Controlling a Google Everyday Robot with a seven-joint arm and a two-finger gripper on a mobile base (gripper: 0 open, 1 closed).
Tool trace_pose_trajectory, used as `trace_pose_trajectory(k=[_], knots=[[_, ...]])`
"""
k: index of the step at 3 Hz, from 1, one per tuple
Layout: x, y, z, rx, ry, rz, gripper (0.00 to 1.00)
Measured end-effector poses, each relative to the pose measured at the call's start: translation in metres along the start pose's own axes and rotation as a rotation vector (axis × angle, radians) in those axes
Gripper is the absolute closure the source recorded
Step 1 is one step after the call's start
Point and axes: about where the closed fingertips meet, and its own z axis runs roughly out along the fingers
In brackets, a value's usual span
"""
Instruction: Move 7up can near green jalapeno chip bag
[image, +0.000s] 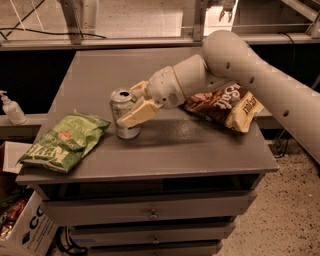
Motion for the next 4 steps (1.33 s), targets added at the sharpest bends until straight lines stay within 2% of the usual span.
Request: trace_pose_trajectory(k=[1, 2, 4], knots=[[-0.0006, 0.0014, 0.0018, -0.003, -0.011, -0.003, 1.00], [-0.0011, 0.0015, 0.0016, -0.004, -0.011, -0.003, 0.82], [-0.0017, 0.0015, 0.0014, -0.004, -0.011, -0.003, 0.36]])
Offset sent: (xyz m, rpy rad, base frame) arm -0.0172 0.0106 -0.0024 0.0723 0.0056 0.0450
